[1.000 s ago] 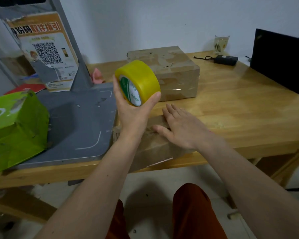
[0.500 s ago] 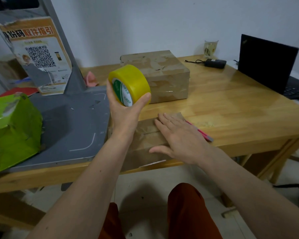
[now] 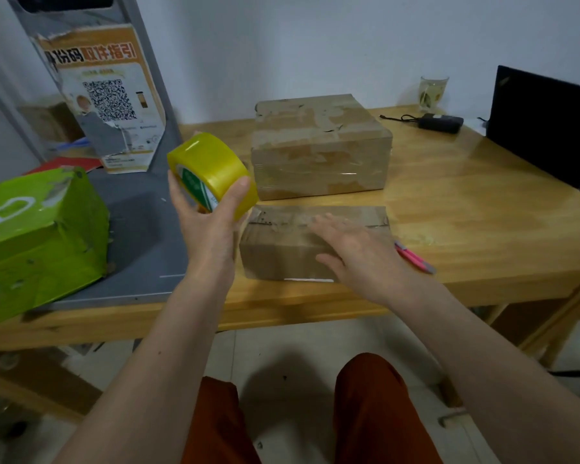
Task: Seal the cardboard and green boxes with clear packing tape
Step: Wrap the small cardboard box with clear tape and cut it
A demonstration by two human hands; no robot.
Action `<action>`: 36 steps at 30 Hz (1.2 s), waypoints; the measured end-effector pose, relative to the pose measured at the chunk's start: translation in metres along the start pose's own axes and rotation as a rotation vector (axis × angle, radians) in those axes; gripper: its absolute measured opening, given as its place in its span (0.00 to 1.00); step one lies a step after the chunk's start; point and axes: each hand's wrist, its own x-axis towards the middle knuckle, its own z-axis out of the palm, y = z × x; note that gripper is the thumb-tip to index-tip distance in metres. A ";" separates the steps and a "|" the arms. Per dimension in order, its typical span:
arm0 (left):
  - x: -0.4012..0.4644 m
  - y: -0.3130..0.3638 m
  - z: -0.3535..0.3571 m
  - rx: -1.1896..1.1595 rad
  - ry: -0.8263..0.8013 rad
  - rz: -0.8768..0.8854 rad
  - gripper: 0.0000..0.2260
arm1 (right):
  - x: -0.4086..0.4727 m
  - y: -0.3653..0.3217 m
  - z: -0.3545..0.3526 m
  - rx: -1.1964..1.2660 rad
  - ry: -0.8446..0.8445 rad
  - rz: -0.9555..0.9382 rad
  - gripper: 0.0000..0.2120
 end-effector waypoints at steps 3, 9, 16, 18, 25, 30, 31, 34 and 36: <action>-0.002 0.002 -0.005 -0.041 0.035 -0.026 0.45 | 0.016 -0.007 -0.001 -0.016 -0.087 0.036 0.38; -0.004 0.009 -0.016 -0.100 0.030 -0.078 0.39 | 0.061 0.004 0.001 -0.067 -0.276 0.178 0.55; 0.005 0.024 -0.032 -0.158 0.070 -0.074 0.43 | 0.071 -0.008 -0.017 -0.112 -0.293 -0.049 0.56; 0.007 0.029 -0.033 -0.179 0.083 -0.070 0.43 | 0.077 -0.009 -0.028 -0.133 -0.310 -0.088 0.57; 0.000 0.028 -0.035 -0.151 0.045 -0.051 0.43 | 0.076 -0.008 -0.018 -0.147 -0.385 -0.042 0.43; -0.001 0.023 -0.031 -0.153 0.057 -0.082 0.42 | 0.052 -0.046 0.005 0.001 -0.284 -0.038 0.40; -0.001 0.022 -0.030 -0.153 0.055 -0.088 0.43 | 0.049 -0.052 0.016 -0.038 -0.216 -0.036 0.41; -0.003 0.020 -0.027 -0.149 0.053 -0.097 0.40 | 0.043 -0.055 0.046 -0.135 0.029 -0.060 0.39; -0.003 0.018 -0.026 -0.143 0.058 -0.101 0.37 | 0.040 -0.054 0.052 -0.111 0.121 -0.094 0.34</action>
